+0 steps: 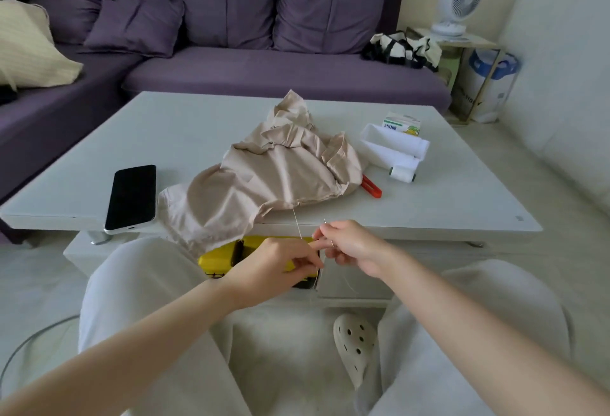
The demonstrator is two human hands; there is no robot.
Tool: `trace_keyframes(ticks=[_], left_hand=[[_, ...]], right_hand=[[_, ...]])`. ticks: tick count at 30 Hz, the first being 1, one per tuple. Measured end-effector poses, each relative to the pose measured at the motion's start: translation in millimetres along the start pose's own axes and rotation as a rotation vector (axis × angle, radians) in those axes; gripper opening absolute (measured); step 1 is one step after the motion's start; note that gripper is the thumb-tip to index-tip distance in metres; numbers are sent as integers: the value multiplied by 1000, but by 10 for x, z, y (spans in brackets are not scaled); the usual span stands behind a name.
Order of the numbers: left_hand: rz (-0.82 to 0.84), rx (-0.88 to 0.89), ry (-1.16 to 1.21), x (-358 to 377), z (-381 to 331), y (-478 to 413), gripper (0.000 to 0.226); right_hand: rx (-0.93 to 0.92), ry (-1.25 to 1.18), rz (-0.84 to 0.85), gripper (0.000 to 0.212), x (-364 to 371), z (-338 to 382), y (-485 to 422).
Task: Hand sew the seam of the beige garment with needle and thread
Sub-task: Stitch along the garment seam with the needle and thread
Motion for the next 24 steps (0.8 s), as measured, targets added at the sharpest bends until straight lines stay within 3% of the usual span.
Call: trace_keyframes(ticks=[3, 5, 8, 11, 13, 16, 20, 24], left_hand=[[60, 26, -65, 76, -1, 44, 10], [115, 17, -62, 124, 15, 80, 12], [258, -84, -55, 213, 93, 91, 25], [355, -229, -308, 205, 313, 57, 40], [251, -276, -411, 32, 412, -69, 31], [86, -325, -383, -210, 581, -299, 17], [-39, -392, -461, -374, 914, -460, 28], [-128, -373, -529, -450, 1014, -568, 37]], right_hand=[[49, -426, 62, 24, 165, 30, -95], [72, -541, 49, 24, 185, 2, -152], [23, -298, -17, 27, 90, -69, -234], [-57, 52, -26, 33, 15, -94, -287], [-75, 217, -7, 34, 3, -128, -307], [-160, 332, -51, 30, -81, -58, -370], [-366, 433, -192, 30, -254, 223, -408], [-417, 635, -192, 33, -270, 399, -488]])
Point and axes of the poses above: each hand's wrist, its own y-axis away from the middle knuckle, its own x-axis out of the palm, z = x × y, the point moved 10 cm from there along -y, towards the middle knuckle, and after that the axes turned 2 degrees about -x, right-handed, at the moved point
